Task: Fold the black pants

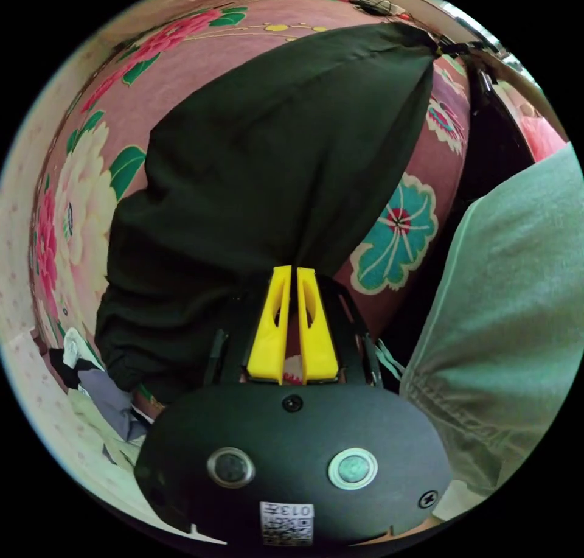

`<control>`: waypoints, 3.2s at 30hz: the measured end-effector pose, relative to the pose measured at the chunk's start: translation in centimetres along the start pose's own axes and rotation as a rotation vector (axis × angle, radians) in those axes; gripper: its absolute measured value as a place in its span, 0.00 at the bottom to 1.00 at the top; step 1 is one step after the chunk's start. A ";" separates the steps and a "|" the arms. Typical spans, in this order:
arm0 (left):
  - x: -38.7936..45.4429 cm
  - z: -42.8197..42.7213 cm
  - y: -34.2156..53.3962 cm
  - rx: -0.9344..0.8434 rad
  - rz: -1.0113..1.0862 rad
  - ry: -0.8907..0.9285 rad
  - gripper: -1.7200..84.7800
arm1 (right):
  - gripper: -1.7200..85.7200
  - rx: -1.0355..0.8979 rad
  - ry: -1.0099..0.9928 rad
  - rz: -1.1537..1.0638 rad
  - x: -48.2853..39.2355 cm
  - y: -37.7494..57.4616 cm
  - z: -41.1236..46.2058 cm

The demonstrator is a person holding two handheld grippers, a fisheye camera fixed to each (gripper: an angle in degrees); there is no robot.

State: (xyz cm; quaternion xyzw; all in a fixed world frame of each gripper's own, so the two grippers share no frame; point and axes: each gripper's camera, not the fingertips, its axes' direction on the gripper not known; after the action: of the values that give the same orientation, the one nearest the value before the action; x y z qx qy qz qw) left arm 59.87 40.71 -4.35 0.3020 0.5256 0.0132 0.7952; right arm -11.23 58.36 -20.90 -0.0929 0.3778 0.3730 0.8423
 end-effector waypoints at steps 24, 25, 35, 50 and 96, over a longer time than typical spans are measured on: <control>-15.7 -6.1 23.6 0.383 -0.894 0.008 0.04 | 0.02 0.181 0.295 -0.123 -5.9 -13.8 -25.7; -16.7 -6.8 25.4 0.466 -0.967 0.048 0.06 | 0.03 0.226 0.247 -0.172 -8.0 -14.1 -28.5; -21.6 -3.4 25.6 0.184 -0.767 0.046 0.10 | 0.12 0.244 -0.500 -1.037 -48.2 -16.1 -39.5; -22.8 -5.0 38.7 0.391 -0.966 0.372 0.04 | 0.06 0.074 -0.444 -1.382 -74.3 -13.8 -49.4; -29.2 -2.3 43.4 0.297 -0.611 0.243 0.11 | 0.10 0.114 0.150 -1.437 -49.0 4.6 -58.7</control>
State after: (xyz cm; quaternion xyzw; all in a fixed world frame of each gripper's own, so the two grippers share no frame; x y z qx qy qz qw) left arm 57.73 67.35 40.62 0.2393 0.6786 -0.2659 0.6415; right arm -69.10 8.59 -26.69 -0.2997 0.2991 -0.3003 0.8547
